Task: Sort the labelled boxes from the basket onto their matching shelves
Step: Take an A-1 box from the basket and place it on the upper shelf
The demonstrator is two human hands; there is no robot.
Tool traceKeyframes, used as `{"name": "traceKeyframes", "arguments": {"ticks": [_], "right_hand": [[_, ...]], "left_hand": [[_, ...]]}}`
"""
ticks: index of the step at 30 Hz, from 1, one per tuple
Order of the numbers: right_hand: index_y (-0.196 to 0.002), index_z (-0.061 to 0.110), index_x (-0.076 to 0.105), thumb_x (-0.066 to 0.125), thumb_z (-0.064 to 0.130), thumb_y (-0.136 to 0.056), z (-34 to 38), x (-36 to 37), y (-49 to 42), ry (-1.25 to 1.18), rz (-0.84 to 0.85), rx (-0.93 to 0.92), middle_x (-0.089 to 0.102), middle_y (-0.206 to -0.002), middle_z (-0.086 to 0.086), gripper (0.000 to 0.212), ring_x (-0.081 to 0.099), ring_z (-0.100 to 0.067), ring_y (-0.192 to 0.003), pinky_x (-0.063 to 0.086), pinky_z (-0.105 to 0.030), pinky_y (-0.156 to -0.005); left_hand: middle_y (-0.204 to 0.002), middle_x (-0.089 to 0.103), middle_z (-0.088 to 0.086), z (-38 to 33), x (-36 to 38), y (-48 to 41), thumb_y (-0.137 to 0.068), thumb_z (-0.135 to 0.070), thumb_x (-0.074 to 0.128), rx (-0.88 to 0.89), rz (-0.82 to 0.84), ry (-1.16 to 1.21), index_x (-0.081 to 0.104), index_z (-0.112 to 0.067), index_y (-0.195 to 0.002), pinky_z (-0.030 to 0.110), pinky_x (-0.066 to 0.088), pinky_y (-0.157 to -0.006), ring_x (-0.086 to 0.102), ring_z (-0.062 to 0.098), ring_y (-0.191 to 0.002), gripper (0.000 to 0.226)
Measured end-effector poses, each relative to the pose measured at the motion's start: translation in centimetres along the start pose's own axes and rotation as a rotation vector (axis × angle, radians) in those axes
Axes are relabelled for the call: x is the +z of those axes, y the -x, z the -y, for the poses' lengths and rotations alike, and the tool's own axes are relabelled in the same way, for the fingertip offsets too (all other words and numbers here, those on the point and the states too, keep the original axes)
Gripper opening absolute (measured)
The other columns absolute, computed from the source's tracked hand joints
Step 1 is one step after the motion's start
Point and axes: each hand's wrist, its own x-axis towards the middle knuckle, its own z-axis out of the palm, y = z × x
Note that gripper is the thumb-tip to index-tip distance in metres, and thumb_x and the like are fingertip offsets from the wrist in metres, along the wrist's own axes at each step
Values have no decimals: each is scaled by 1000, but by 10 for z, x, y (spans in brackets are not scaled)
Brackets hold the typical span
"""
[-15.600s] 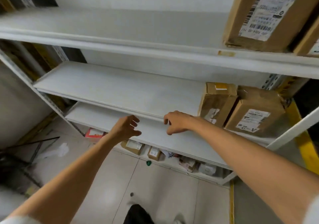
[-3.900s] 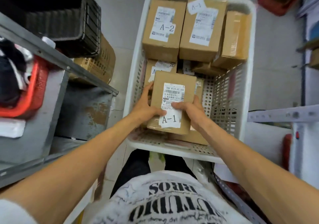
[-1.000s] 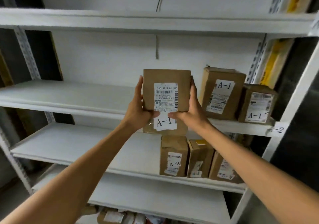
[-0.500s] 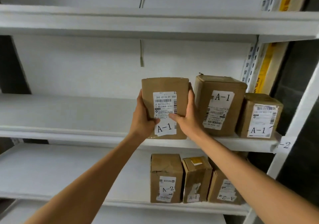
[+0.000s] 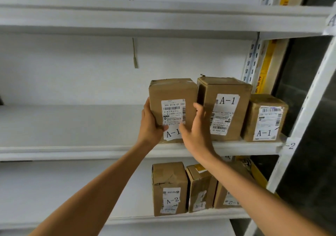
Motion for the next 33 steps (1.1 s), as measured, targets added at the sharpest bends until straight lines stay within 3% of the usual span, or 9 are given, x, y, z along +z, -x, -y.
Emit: {"name": "traceKeyframes", "arguments": {"ticks": [5, 9, 14, 19, 24, 28, 33], "right_hand": [[-133, 9, 37, 64, 10, -83, 4, 2, 14, 91, -42, -83, 37, -133, -12, 56, 36, -25, -122, 42, -29, -94], [-128, 6, 43, 63, 9, -85, 11, 21, 25, 75, 40, -185, 46, -129, -13, 47, 43, -24, -122, 42, -30, -99], [-128, 9, 43, 62, 10, -86, 32, 69, 44, 62, 212, -205, 47, -127, -7, 46, 48, -21, -116, 45, -30, -93], [-127, 5, 45, 62, 10, -84, 90, 149, 63, 52, 492, -322, 46, -127, -10, 47, 47, -26, -117, 43, -37, -97], [-124, 8, 45, 61, 15, -83, 178, 240, 118, 26, 837, -455, 46, -127, -12, 45, 44, -30, -118, 41, -38, -95], [-123, 10, 47, 68, 22, -82, 237, 283, 185, 7, 1199, -652, 53, -123, -12, 47, 51, -28, -114, 47, -37, -91], [-127, 9, 48, 67, 23, -83, 289, 297, 271, -83, 1492, -943, 54, -126, -11, 51, 53, -25, -116, 47, -35, -94]], "left_hand": [[-136, 43, 6, 0, -2, -3, -68, 0, 78, -6, 50, -70, 23, -17, -145, 40, 45, -102, 47, 22, -126, 97], [-148, 35, 7, 1, -15, 7, -71, -13, 83, -131, 95, -14, 9, -15, -152, 46, 40, -108, 39, 23, -135, 110], [-114, 61, 0, 18, -86, 34, -82, -18, 74, -58, -107, -315, 53, -14, -127, 22, 45, -85, 59, 14, -104, 50], [-92, 65, -1, 46, -208, 81, -81, -19, 75, -203, -154, -554, 64, -13, -110, 32, 51, -83, 64, 19, -89, 31], [-112, 66, 4, 69, -321, 176, -83, -32, 71, -518, -130, -859, 61, -15, -117, 34, 50, -87, 62, 22, -102, 39], [-114, 66, 5, 62, -387, 278, -82, -28, 69, -770, -284, -944, 63, -16, -115, 36, 51, -87, 62, 26, -104, 35], [-117, 64, 2, 44, -420, 402, -83, -28, 68, -1069, -442, -972, 61, -17, -119, 31, 49, -88, 59, 22, -109, 38]]}}
